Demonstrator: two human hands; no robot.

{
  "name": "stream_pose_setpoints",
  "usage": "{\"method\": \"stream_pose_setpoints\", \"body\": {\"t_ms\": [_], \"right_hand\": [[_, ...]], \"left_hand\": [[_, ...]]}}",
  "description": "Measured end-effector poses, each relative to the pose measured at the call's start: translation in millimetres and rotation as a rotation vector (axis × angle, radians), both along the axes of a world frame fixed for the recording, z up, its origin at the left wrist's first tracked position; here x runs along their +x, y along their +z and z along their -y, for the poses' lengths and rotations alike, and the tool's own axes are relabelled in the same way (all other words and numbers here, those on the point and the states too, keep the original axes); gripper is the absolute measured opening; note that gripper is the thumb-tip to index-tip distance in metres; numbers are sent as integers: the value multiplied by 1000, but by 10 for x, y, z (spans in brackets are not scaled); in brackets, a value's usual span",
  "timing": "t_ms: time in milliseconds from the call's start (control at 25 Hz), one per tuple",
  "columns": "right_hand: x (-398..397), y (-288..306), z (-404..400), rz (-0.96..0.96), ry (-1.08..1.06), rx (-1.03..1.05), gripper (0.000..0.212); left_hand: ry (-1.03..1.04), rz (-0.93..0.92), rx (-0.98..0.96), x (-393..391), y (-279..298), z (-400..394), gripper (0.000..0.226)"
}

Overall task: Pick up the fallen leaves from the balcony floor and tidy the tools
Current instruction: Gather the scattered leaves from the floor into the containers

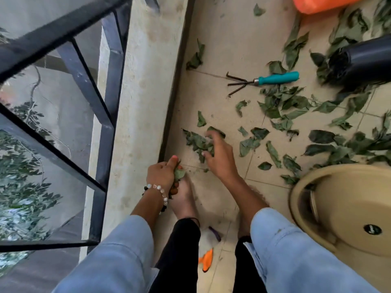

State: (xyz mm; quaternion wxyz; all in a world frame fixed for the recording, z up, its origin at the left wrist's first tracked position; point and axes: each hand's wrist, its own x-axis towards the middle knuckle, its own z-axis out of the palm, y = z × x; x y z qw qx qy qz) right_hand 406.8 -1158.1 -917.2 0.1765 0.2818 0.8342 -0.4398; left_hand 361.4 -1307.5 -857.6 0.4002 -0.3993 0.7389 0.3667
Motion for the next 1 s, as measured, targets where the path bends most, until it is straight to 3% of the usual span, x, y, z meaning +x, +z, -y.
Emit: {"method": "stream_pose_setpoints", "body": {"t_ms": [80,240,400,600,680,840,1000], "right_hand": [[-36,-37,-128,152,-133,29,69],[-208,-255,-121,357,-14,118,92],[-279,-477,111,277,132,326,58],[-339,-398,39,64,-9,196,25],[-451,-333,60,-23,100,207,23],[-559,-400,217,6,552,287,37],[-552,-487,308,-28,629,306,39]], "left_hand": [[24,13,33,46,27,-53,44],[40,8,77,9,9,-140,41],[19,-28,29,-57,-97,-103,42],[26,-31,20,-72,-98,-59,43],[19,-24,11,-65,-99,-68,43],[28,-17,18,-63,-147,-101,42],[38,-31,13,-67,-216,-71,43]]}}
